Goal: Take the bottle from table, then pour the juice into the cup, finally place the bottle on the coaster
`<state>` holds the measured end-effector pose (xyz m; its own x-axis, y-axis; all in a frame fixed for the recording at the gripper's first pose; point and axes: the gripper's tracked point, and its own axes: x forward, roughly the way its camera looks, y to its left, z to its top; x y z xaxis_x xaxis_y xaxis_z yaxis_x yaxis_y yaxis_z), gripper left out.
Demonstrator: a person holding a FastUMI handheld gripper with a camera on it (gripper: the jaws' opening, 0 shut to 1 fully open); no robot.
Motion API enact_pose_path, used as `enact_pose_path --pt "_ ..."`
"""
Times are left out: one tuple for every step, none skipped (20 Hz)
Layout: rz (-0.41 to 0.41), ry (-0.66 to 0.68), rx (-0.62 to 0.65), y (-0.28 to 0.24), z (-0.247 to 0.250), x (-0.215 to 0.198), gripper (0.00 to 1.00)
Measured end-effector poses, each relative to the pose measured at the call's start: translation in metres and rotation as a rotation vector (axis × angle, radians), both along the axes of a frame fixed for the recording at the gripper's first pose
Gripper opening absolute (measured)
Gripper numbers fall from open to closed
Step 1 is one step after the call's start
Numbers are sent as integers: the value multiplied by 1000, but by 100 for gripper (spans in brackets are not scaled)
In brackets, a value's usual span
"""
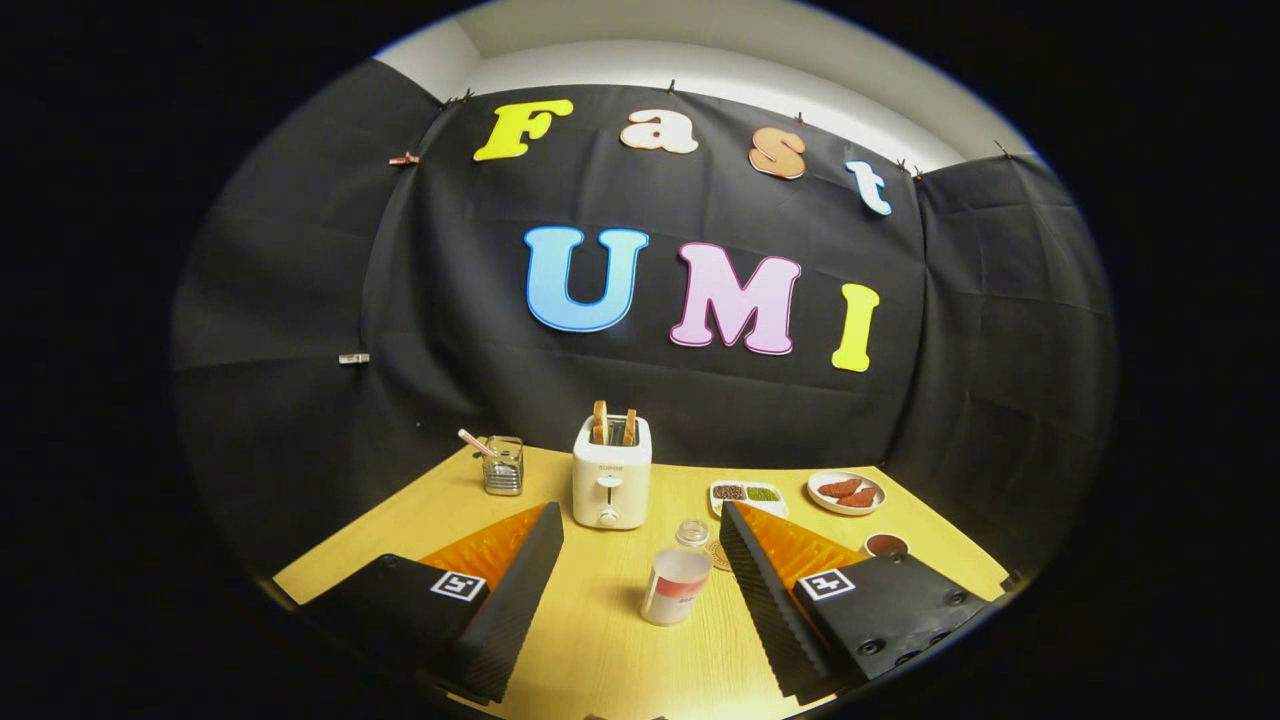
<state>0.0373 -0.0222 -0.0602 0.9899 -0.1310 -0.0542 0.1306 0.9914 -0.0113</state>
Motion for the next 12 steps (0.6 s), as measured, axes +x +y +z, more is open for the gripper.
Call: enact_pose_path --pt "2 7 -5 -1 -7 4 97" --pt "4 15 -5 -2 -14 9 97" --pt "5 23 -1 -3 -22 13 97" --pt "3 31 5 -4 -29 18 97" --pt "-3 37 12 -7 -36 23 97" --pt "-10 41 21 -9 -43 27 97" --pt "-16 48 31 -12 -50 31 97" --pt "-24 57 43 -15 -59 36 97" --pt "-35 62 49 -18 -65 39 97" --pt "-46 68 57 -22 -72 43 97" --pt "-56 75 63 -26 -80 47 97" --pt "-65 84 69 -30 -88 51 97"
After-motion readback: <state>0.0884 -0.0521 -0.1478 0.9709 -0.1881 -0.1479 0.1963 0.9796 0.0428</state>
